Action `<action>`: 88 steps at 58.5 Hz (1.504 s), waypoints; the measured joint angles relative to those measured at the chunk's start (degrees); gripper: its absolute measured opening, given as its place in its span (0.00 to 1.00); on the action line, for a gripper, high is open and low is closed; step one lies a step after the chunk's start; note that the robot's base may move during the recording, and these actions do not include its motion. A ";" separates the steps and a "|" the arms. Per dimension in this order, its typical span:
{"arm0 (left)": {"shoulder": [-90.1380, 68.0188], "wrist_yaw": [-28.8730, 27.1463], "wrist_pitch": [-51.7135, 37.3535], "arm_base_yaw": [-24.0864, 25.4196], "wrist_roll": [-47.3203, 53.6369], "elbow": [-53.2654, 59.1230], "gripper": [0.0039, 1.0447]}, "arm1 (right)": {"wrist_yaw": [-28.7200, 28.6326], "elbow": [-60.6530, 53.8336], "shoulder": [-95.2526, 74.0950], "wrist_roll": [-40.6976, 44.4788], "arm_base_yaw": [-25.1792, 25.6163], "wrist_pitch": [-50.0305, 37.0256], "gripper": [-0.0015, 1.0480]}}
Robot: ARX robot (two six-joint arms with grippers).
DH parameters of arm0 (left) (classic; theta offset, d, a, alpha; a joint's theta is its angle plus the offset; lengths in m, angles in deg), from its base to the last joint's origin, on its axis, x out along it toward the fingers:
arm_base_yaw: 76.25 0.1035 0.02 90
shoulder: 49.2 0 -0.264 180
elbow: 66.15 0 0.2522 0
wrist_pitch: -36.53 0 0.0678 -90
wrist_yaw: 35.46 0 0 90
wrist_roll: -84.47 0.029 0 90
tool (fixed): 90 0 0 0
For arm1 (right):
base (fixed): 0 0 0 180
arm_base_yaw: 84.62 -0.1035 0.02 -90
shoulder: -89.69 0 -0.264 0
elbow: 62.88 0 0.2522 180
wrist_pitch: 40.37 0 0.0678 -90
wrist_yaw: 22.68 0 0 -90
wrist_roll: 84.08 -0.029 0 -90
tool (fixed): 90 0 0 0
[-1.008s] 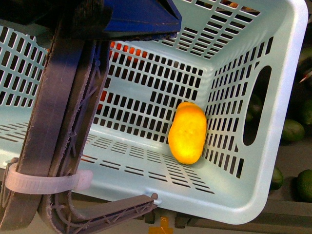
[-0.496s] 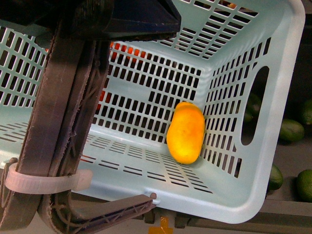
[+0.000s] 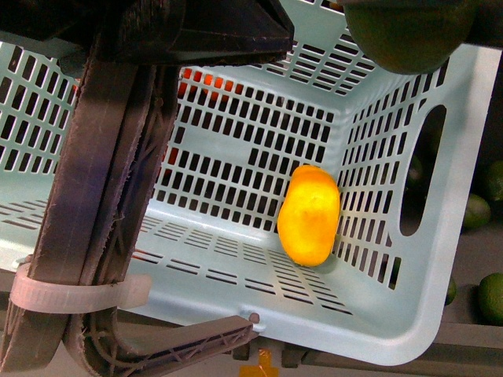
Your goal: Pick mango and avocado into basket
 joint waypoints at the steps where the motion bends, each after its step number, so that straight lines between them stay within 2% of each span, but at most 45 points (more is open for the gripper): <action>1: 0.02 -0.02 0.00 0.00 0.00 0.00 0.04 | -0.02 -0.17 0.09 -0.02 0.07 0.04 0.89; 4: 0.02 -0.02 0.00 0.00 0.00 0.00 0.04 | 0.13 -0.37 0.50 -0.15 0.28 0.17 0.93; 13: 0.00 -0.26 0.00 0.00 0.04 0.00 0.04 | 0.92 -0.42 5.29 0.35 3.19 0.90 0.92; 20: 0.00 -0.24 0.00 0.02 -0.24 0.00 0.04 | 4.15 -0.28 10.69 2.75 8.13 0.96 0.92; 26: 0.00 -0.33 0.00 0.02 -0.04 0.00 0.04 | 10.32 -1.60 18.49 5.25 15.06 1.77 0.92; 31: 0.00 -0.33 0.00 0.02 0.02 0.00 0.04 | 11.91 -4.98 24.72 5.11 17.44 4.04 0.92; 39: 0.00 -0.09 0.00 0.02 0.00 0.00 0.04 | 12.17 -10.99 33.14 4.90 17.77 7.15 0.92; 52: 0.00 -0.07 0.00 0.02 0.00 0.00 0.04 | 12.22 -11.10 33.68 4.79 17.81 7.13 0.92; 54: 0.00 -0.11 0.00 0.02 0.00 0.00 0.04 | 12.31 -13.16 34.47 6.71 18.03 1.84 0.86; 57: 0.00 -0.20 0.00 0.02 0.00 0.00 0.04 | 8.83 -18.56 36.63 11.39 20.55 -8.87 0.75; 60: 0.00 -0.31 0.00 0.09 -0.09 0.00 0.04 | 8.92 -22.71 38.75 14.05 21.84 -14.08 0.64; 68: 0.00 -0.11 0.00 0.07 -0.02 0.00 0.04 | 8.57 -29.22 42.53 16.00 22.03 -16.33 0.37; 82: 0.00 -0.09 0.00 0.07 -0.02 0.00 0.04 | 8.55 -34.62 47.30 16.72 22.10 -17.00 0.02; 88: 0.00 -0.13 0.00 0.07 -0.02 0.00 0.04 | 8.57 -36.30 49.05 16.94 22.10 -17.00 0.02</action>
